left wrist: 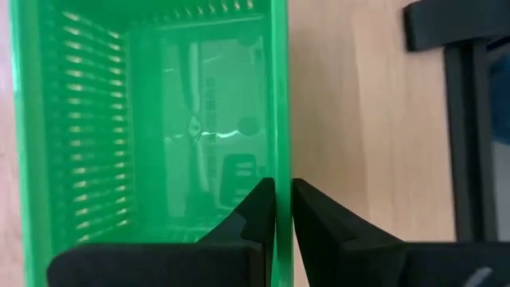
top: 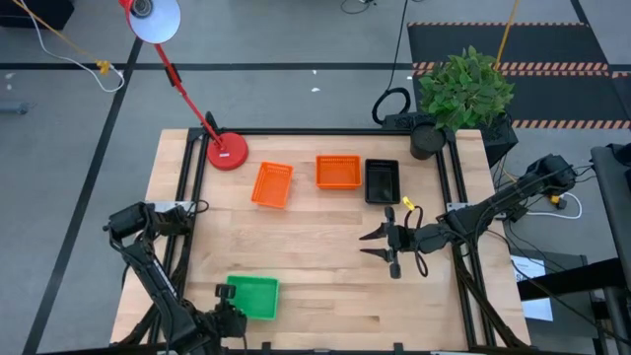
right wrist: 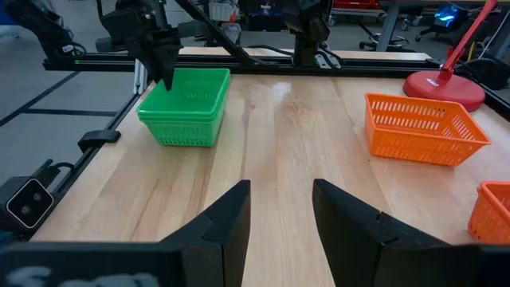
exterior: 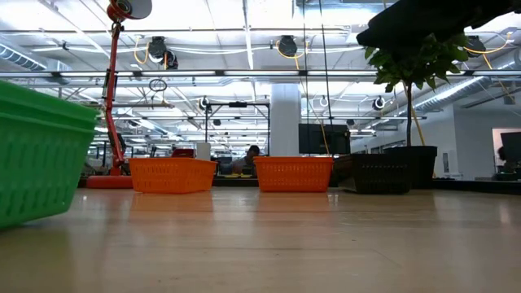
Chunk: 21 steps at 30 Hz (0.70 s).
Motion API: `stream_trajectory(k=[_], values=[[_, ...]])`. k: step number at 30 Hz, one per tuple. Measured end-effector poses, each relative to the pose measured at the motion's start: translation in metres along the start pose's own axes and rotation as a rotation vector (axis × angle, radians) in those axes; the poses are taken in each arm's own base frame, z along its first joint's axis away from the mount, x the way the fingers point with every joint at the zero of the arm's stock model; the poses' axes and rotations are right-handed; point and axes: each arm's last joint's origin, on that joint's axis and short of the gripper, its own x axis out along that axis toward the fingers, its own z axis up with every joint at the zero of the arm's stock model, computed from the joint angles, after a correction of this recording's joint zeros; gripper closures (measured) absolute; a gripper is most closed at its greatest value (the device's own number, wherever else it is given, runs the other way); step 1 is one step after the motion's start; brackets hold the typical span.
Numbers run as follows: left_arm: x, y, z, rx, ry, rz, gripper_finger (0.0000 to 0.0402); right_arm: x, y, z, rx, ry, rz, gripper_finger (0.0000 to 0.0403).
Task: Stack baskets by color
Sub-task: Stack the right green basket on top of the green basket
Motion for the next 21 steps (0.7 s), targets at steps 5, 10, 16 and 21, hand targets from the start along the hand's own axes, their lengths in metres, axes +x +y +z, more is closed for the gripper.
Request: stream_trajectory(k=[5,10,16,21], values=[[0.0004,-0.0022,0.0032,-0.041,-0.020,-0.029,0.0357,0.0000,0.0000,-0.0001,0.000,0.001,0.000,0.0273],[0.0006,-0.0009,0.0036,-0.061,-0.025,-0.015,0.0352,0.0000,0.0000,-0.0002,-0.001,0.002,0.001,0.0273],[0.0006,-0.0004,0.0038,-0.098,-0.038,-0.003,0.0302,0.0000,0.0000,-0.0002,-0.001,0.003,0.001,0.0273],[-0.0008,-0.0001,0.0042,-0.119,-0.041,-0.009,0.0263,0.0000,0.0000,-0.0003,-0.001,0.003,0.002,0.0273]])
